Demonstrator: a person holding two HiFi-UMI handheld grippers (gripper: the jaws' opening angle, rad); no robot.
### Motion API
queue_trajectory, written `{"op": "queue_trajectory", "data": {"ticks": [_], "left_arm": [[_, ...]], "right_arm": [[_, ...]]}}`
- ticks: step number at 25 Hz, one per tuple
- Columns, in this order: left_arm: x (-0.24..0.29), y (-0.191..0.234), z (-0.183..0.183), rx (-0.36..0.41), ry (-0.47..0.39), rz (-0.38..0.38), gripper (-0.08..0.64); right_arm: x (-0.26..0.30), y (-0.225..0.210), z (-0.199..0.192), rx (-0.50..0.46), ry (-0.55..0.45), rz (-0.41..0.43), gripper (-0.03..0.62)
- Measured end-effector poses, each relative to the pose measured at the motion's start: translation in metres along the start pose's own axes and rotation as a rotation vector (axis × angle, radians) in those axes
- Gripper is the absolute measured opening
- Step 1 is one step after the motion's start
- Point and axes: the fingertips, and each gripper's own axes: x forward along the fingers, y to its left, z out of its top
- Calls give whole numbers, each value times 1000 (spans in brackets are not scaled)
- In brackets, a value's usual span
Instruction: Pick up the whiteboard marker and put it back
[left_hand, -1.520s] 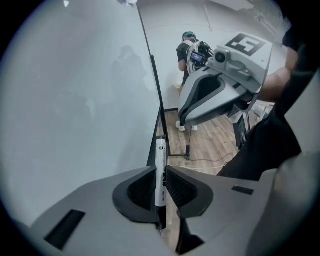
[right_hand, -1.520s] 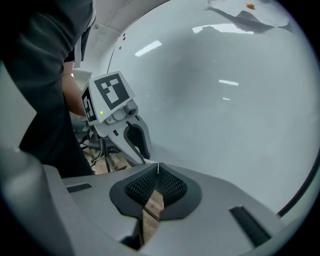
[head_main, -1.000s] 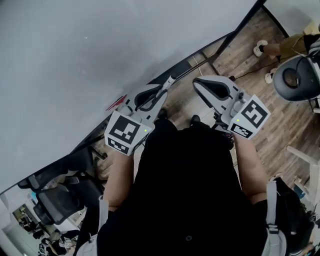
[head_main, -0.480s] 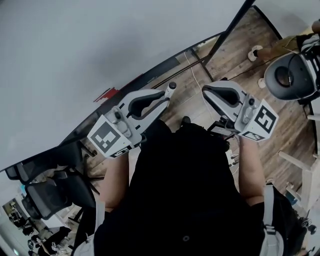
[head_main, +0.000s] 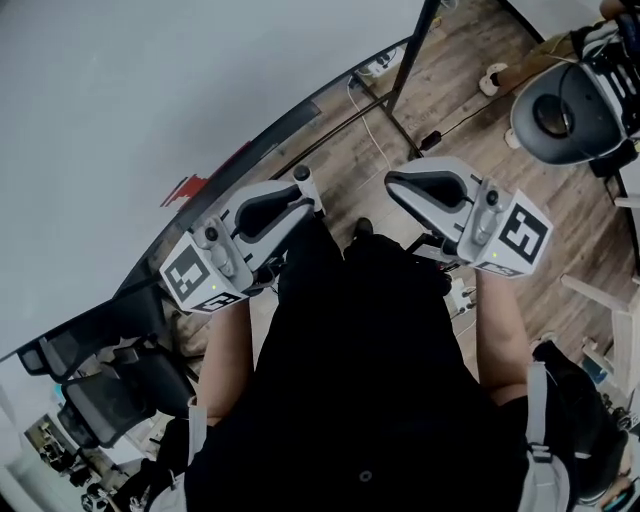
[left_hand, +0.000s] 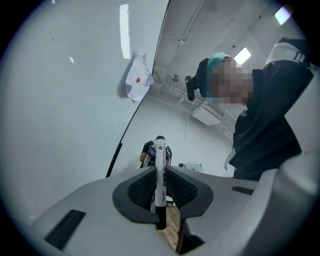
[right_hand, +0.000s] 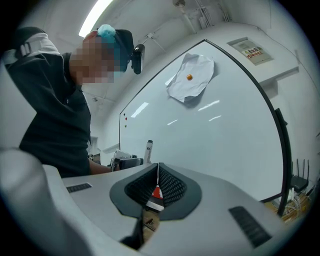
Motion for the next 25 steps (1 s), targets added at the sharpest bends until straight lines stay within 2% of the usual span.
{"op": "queue_trajectory", "data": {"ticks": [4, 13, 25], "left_arm": [[7, -11, -5, -29, -18, -36, 71], [15, -21, -16, -62, -23, -59, 71], [23, -11, -18, -83, -20, -71, 71]], "right_arm": [[-7, 6, -8, 2, 13, 11, 20], [-8, 10, -13, -13, 28, 22, 20], [-6, -4, -16, -11, 39, 26, 20]]}}
